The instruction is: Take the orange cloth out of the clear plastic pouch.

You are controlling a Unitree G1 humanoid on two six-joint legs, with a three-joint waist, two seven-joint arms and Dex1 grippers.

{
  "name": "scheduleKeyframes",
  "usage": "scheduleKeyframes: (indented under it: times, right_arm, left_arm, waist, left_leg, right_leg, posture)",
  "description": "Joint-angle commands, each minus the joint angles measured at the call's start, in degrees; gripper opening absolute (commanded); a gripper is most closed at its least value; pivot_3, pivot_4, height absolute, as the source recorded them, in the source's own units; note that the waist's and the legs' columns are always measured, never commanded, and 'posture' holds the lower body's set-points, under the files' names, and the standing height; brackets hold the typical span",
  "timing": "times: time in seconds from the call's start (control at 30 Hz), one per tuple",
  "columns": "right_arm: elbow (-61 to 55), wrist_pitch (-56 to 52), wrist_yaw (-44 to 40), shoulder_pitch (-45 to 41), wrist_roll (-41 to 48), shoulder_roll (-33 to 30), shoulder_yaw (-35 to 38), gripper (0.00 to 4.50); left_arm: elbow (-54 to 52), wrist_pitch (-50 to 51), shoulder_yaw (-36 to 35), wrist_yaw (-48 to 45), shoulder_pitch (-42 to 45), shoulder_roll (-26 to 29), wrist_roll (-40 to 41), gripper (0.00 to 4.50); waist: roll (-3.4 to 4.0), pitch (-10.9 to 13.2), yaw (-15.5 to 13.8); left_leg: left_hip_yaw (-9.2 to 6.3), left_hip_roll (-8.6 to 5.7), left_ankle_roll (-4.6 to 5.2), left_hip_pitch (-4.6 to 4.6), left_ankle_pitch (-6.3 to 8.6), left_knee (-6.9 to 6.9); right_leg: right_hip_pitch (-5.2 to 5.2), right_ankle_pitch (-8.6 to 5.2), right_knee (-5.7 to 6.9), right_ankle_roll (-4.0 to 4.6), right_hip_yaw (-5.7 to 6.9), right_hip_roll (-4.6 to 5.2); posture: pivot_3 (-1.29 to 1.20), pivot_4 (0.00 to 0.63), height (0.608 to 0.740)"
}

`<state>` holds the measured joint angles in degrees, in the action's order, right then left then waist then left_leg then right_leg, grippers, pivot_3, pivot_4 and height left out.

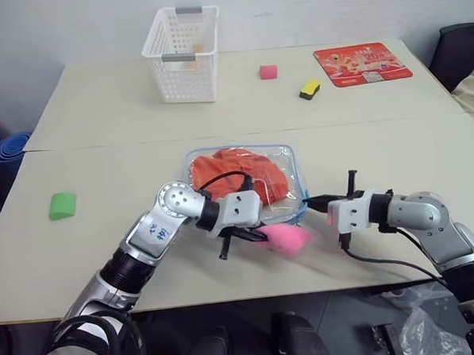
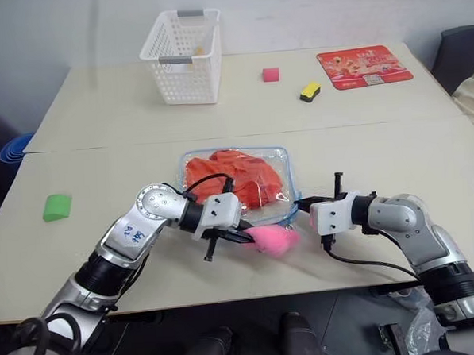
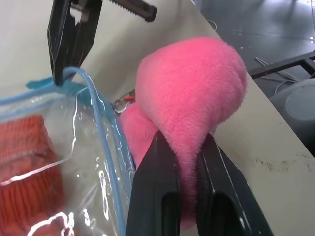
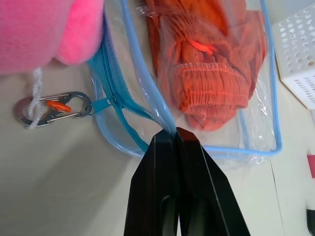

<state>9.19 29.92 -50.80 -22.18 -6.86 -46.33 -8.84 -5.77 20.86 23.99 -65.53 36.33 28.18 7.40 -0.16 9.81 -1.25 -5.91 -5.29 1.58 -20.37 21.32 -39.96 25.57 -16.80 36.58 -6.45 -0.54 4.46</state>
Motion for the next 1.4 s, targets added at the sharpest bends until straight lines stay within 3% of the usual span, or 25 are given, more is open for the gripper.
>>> scheduleKeyframes:
  times: [0.03, 0.17, 0.37, 0.47, 0.63, 0.9, 1.07, 1.13, 1.23, 1.4]
  right_arm:
    - [-0.5, 1.5, -0.4, 0.0, 1.2, -1.8, 1.6, 0.0]
    - [0.8, 4.0, -1.0, 0.2, 1.6, -3.4, 2.4, 0.0]
    - [4.4, 11.5, -2.5, 0.6, 3.1, -7.2, 2.7, 0.0]
    - [6.0, 14.7, -3.3, 0.9, 3.8, -8.6, 2.5, 0.0]
    - [8.5, 18.9, -3.4, 0.4, 3.5, -9.5, 1.9, 0.0]
    - [11.8, 22.2, -3.3, -2.4, 3.4, -8.8, 1.2, 0.0]
    - [10.3, 19.5, -4.2, -2.0, 5.8, -8.0, 0.7, 0.0]
    - [9.3, 18.0, -4.6, -1.5, 6.8, -7.8, 0.8, 0.44]
    - [6.9, 14.4, -6.3, 0.3, 9.6, -8.3, 1.0, 1.24]
    - [2.4, 9.7, -8.3, 4.5, 13.0, -10.7, 3.6, 3.0]
  left_arm:
    - [-4.6, 4.2, -4.1, 2.4, -1.7, 2.1, 1.2, 0.01]
    - [-12.4, 12.2, -11.6, 3.6, -7.1, 6.9, 6.4, 0.01]
    - [-22.3, 21.4, -27.7, 2.0, -21.6, 19.1, 15.3, 0.01]
    - [-19.8, 24.2, -39.0, 0.5, -29.8, 24.3, 18.6, 0.01]
    - [-12.6, 23.2, -49.7, -2.5, -38.1, 29.7, 19.9, 0.01]
    - [0.5, 15.4, -50.6, -1.0, -36.7, 32.9, 17.0, 0.01]
    - [-4.2, 17.0, -46.8, 0.8, -34.2, 30.4, 19.8, 0.01]
    - [-5.6, 18.6, -45.8, 2.1, -33.3, 29.3, 21.1, 0.01]
    - [-6.4, 19.5, -44.5, 3.8, -32.3, 27.4, 22.0, 0.97]
    - [-5.0, 19.5, -44.0, 3.2, -31.9, 27.8, 22.6, 2.57]
  waist:
    - [0.0, 0.0, 0.0]
    - [0.01, 0.0, 0.1]
    - [0.05, 0.0, 0.3]
    - [0.08, 0.1, 0.3]
    - [0.11, 0.1, 0.1]
    - [0.14, 0.1, 0.3]
    - [0.14, 0.1, 0.5]
    - [0.14, 0.1, 0.6]
    - [0.14, 0.1, 0.6]
    - [0.14, 0.1, 1.0]
  left_leg:
    - [0.0, 0.0, 0.0, 0.0, 0.0, 0.0]
    - [-0.01, 0.01, 0.0, 0.0, 0.0, 0.01]
    - [-0.02, 0.05, -0.01, 0.02, 0.01, 0.1]
    - [-0.01, 0.06, -0.02, 0.04, 0.01, 0.16]
    - [-0.01, 0.04, -0.02, 0.09, 0.01, 0.21]
    - [0.0, 0.04, -0.02, 0.12, 0.01, 0.31]
    - [-0.01, 0.05, -0.03, 0.12, 0.02, 0.33]
    - [-0.01, 0.05, -0.03, 0.12, 0.02, 0.34]
    - [-0.01, 0.09, -0.03, 0.12, 0.02, 0.34]
    - [-0.02, 0.08, -0.03, 0.12, 0.02, 0.35]
  right_leg:
    - [0.0, 0.0, 0.01, 0.0, -0.01, 0.0]
    - [0.0, 0.0, 0.0, 0.0, -0.09, 0.01]
    - [0.01, -0.01, -0.05, 0.02, -0.33, 0.0]
    - [-0.01, -0.02, -0.08, 0.04, -0.33, -0.01]
    - [-0.07, -0.04, -0.11, 0.07, -0.32, 0.0]
    - [-0.07, -0.04, -0.13, 0.08, -0.28, 0.0]
    - [-0.06, -0.04, -0.13, 0.08, -0.29, 0.01]
    - [-0.06, -0.04, -0.12, 0.08, -0.3, 0.01]
    - [-0.06, -0.04, -0.11, 0.08, -0.3, 0.0]
    - [-0.05, -0.04, -0.1, 0.08, -0.3, 0.0]
  posture:
    - [0.0, 0.15, 0.74]
    - [0.0, 0.15, 0.74]
    - [0.0, 0.15, 0.74]
    - [0.0, 0.15, 0.74]
    - [0.0, 0.15, 0.74]
    - [0.0, 0.15, 0.74]
    - [0.0, 0.15, 0.74]
    - [0.0, 0.15, 0.74]
    - [0.0, 0.15, 0.74]
    - [0.0, 0.15, 0.74]
